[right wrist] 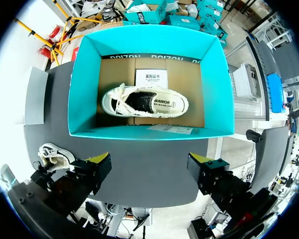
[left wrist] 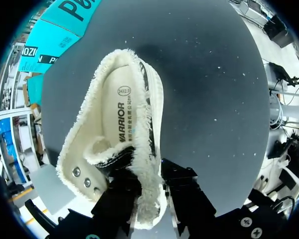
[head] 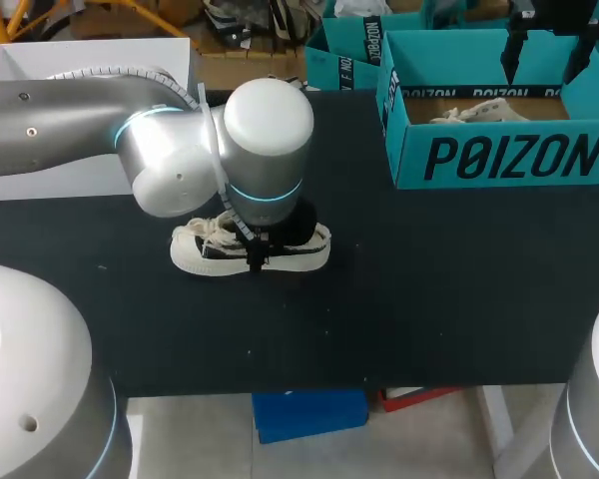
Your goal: Take the shoe out of the shoebox, open the shoe tongue, remove and reinsert the insole, then place the shoe into the shoebox
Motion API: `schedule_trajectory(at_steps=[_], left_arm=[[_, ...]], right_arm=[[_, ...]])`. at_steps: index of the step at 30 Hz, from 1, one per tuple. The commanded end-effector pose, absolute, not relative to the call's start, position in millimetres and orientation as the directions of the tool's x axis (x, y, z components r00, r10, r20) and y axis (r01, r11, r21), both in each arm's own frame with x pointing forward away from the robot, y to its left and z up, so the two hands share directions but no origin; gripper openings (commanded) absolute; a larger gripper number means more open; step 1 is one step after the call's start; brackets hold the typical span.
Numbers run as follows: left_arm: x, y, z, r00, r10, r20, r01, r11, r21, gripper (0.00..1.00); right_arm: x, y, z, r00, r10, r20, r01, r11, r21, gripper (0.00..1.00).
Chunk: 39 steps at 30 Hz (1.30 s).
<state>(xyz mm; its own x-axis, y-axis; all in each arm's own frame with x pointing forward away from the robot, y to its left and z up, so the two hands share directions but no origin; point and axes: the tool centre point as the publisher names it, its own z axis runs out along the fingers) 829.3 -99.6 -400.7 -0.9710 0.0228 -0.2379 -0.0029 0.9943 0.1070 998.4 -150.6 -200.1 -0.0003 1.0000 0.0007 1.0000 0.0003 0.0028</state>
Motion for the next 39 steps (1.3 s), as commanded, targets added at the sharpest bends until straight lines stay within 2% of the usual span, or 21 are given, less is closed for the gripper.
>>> schedule_trajectory(at_steps=[1, 15, 24, 30, 39], left_arm=[[831.8, -98.5, -386.6, -0.971, 0.026, -0.236, 0.001, 0.994, 0.106, 1.00], [831.5, -112.6, -306.4, -0.976, -0.048, -0.211, -0.039, 0.998, -0.046, 1.00], [828.1, -76.6, -247.1, -0.994, -0.073, -0.086, -0.052, 0.973, -0.225, 1.00], [825.5, -41.2, -233.2, -0.996, -0.088, 0.004, -0.085, 0.945, -0.315, 1.00], [819.7, 1.9, -239.7, -0.999, -0.042, 0.026, -0.049, 0.915, -0.401, 1.00]], right_arm=[[999.1, -150.4, -200.0, 0.000, 1.000, 0.000, 1.000, 0.000, 0.001, 1.00], [999.1, -150.4, -200.0, 0.000, 1.000, 0.000, 1.000, 0.000, 0.001, 1.00], [999.1, -150.4, -200.0, 0.000, 1.000, 0.000, 1.000, 0.000, 0.001, 1.00], [999.1, -150.4, -200.0, 0.000, 1.000, 0.000, 1.000, 0.000, 0.001, 1.00], [999.1, -150.4, -200.0, 0.000, 1.000, 0.000, 1.000, 0.000, 0.001, 1.00]])
